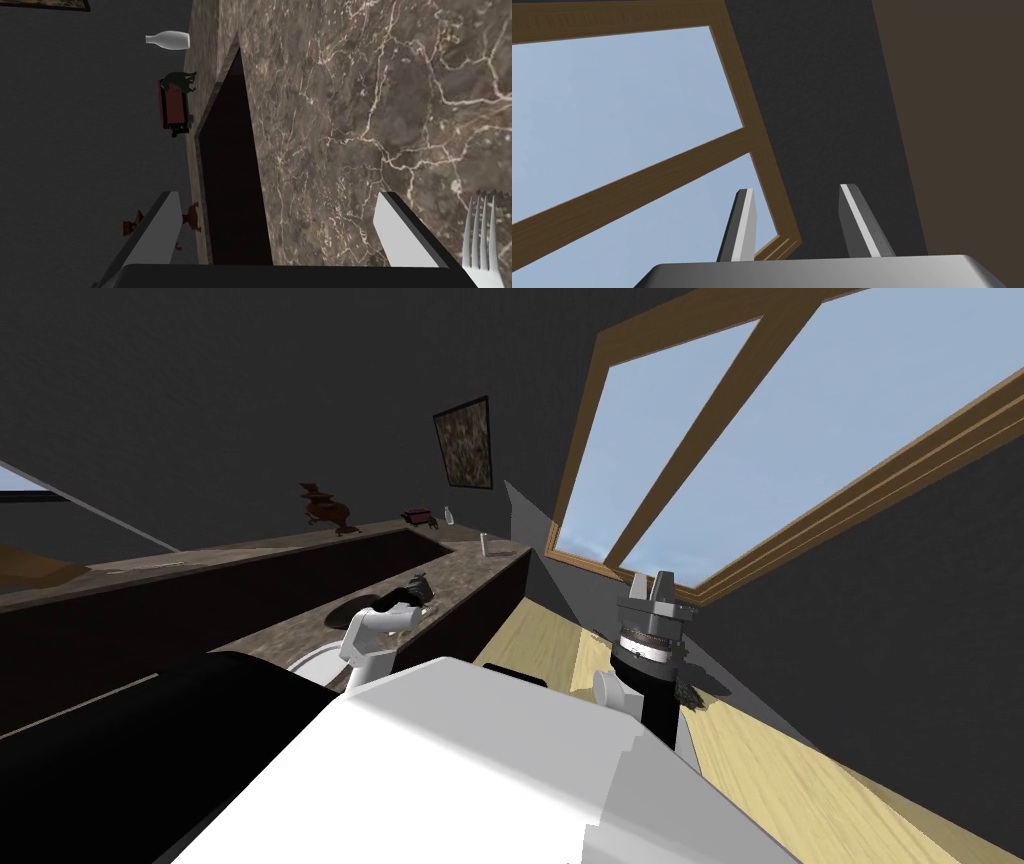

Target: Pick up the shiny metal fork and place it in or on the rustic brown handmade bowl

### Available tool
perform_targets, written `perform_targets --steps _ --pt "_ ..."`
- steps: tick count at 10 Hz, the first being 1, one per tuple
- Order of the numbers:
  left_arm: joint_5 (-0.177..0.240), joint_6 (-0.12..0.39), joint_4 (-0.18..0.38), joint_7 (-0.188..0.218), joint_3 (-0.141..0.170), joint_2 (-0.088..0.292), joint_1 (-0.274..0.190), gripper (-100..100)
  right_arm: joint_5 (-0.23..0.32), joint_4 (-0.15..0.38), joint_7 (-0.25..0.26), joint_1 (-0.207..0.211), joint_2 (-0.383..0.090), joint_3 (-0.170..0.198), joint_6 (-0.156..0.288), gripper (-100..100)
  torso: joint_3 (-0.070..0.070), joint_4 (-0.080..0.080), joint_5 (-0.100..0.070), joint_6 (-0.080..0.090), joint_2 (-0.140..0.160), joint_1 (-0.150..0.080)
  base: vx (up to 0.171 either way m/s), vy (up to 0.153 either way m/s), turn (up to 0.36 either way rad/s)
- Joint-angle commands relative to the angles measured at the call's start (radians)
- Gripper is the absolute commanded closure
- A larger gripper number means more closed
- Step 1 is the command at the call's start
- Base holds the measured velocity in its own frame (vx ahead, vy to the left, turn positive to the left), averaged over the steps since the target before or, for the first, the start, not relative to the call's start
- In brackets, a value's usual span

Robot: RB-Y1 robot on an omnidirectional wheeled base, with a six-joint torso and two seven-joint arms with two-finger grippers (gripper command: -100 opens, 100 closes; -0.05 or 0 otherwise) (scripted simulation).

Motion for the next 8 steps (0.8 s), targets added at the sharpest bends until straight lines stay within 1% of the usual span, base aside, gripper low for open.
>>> perform_targets --steps 1,3,4,5,6,8 --pt "0.012 0.050 0.002 0.012 0.017 0.007 -0.005 -100 0.000 0.000 0.000 0.000 0.000 0.000 0.000 0 0.000 0.000 0.000 0.000 0.000 0.000 0.066 -0.012 0.108" --pt "0.012 0.097 0.002 0.012 0.017 0.007 -0.005 -100 0.000 0.000 0.000 0.000 0.000 0.000 0.000 0 -0.001 0.000 0.000 0.000 -0.001 0.000 0.051 -0.010 0.022" --pt "0.024 0.135 0.007 0.023 0.033 0.013 -0.010 -100 0.000 0.000 0.000 0.000 0.000 0.000 0.000 0 0.000 0.000 0.000 0.000 0.000 0.001 0.064 -0.011 0.099" --pt "0.024 0.164 0.007 0.023 0.033 0.013 -0.010 -100 0.000 0.000 0.000 0.000 0.000 0.000 0.000 0 0.000 0.000 0.000 -0.001 -0.001 0.001 0.067 -0.011 0.068" --pt "0.036 0.198 0.012 0.033 0.047 0.021 -0.014 -100 0.000 0.000 0.000 0.000 0.000 0.000 0.000 0 -0.001 0.000 0.000 0.000 -0.001 0.000 0.083 -0.022 0.123" --pt "0.036 0.251 0.012 0.033 0.047 0.021 -0.014 -100 0.000 0.000 0.000 0.000 0.000 0.000 0.000 0 -0.001 0.000 0.000 0.000 -0.002 0.000 0.057 -0.010 0.013"
